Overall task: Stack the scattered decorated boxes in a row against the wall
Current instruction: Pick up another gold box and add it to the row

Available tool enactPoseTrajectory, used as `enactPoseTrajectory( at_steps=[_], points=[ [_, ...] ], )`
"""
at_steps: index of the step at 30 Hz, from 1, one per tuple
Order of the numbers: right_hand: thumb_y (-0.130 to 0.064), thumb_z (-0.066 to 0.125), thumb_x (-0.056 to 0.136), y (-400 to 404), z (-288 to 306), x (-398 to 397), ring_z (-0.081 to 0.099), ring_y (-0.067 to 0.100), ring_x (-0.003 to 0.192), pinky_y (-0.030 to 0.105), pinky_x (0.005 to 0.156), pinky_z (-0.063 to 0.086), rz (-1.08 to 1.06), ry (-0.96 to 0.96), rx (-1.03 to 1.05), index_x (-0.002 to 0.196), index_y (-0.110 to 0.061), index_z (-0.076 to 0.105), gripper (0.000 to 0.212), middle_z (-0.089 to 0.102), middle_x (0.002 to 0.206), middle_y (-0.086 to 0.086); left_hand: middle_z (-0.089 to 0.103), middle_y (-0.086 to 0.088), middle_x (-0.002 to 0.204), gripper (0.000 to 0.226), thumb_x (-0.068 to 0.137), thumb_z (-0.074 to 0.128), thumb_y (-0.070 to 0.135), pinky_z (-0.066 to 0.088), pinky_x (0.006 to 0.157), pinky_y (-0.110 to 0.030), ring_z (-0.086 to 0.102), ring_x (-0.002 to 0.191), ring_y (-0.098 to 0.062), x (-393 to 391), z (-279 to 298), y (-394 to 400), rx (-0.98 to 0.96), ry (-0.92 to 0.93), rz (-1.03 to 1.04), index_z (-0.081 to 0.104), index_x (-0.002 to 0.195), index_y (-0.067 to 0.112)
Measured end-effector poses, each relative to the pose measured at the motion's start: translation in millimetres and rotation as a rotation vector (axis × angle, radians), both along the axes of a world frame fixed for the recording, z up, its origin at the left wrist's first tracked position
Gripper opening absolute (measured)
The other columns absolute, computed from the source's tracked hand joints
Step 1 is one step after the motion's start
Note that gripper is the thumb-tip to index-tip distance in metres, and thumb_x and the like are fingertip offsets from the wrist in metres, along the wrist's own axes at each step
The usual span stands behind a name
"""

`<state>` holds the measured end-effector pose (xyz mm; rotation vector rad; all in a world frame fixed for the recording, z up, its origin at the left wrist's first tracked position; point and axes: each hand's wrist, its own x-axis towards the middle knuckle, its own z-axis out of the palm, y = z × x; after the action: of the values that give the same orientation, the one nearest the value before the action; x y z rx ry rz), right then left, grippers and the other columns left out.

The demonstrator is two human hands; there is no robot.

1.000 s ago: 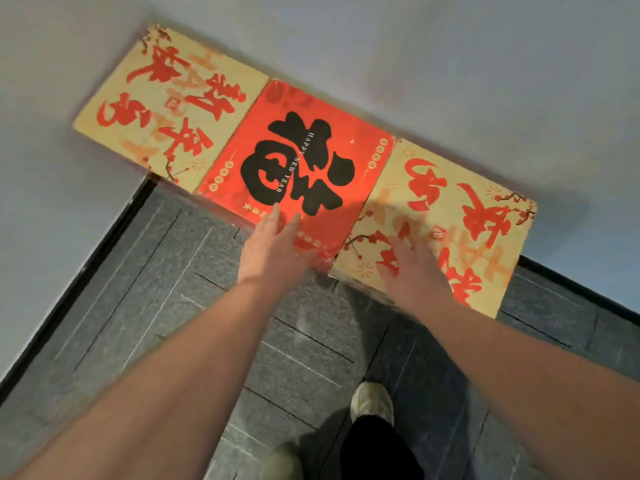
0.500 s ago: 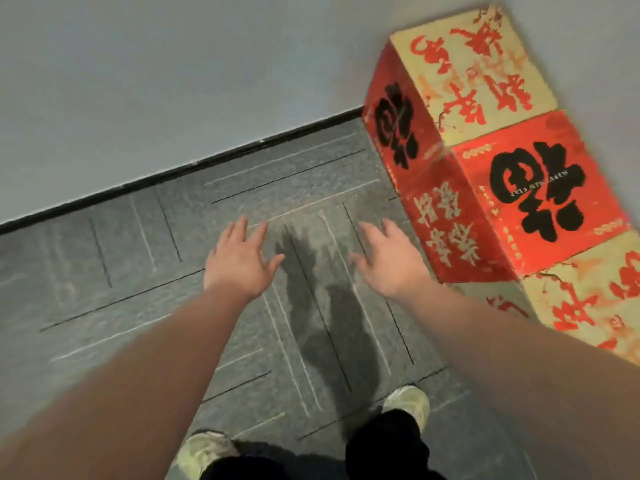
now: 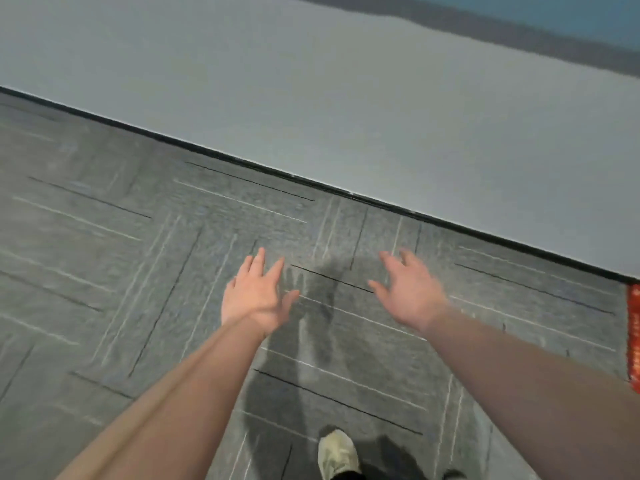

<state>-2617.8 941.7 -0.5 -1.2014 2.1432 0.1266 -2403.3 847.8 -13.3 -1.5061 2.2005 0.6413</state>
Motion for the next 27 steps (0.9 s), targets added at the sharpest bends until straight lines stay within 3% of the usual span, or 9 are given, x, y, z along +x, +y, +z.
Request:
enactPoseTrajectory(
  at_steps=[5,17,27],
  points=[
    [-0.048,0.046,0.096,-123,12,108,0.017,0.028,0.146,0.048,0.115,0.025,0.259,0.005,-0.067,0.149,-0.029,0.025,0.060,0.016,0.158,0.013,-0.003,0.000,0.160,0.068,0.093,0.040,0.058,0.017,0.117,-0.041,-0.001,0.147,-0.019,125,19,-62,-0.056,0.000,0.248,0.017,0.150,0.031],
    [-0.049,0.047,0.095,-347,-3,357,0.027,0.030,0.142,0.049,0.112,0.030,0.605,-0.074,-0.097,0.150,-0.027,0.026,0.063,0.024,0.155,0.015,-0.001,0.001,0.160,0.070,0.092,0.036,0.063,0.021,0.116,-0.044,0.001,0.147,-0.020,371,19,-194,-0.094,-0.058,0.696,0.016,0.151,0.031],
    [-0.050,0.045,0.095,-451,9,565,0.020,0.028,0.144,0.047,0.112,0.029,0.825,-0.007,-0.013,0.149,-0.030,0.024,0.062,0.018,0.157,0.010,0.004,-0.001,0.160,0.069,0.091,0.039,0.062,0.022,0.116,-0.042,0.005,0.147,-0.022,559,7,-227,-0.068,0.015,1.046,0.021,0.150,0.031]
  ],
)
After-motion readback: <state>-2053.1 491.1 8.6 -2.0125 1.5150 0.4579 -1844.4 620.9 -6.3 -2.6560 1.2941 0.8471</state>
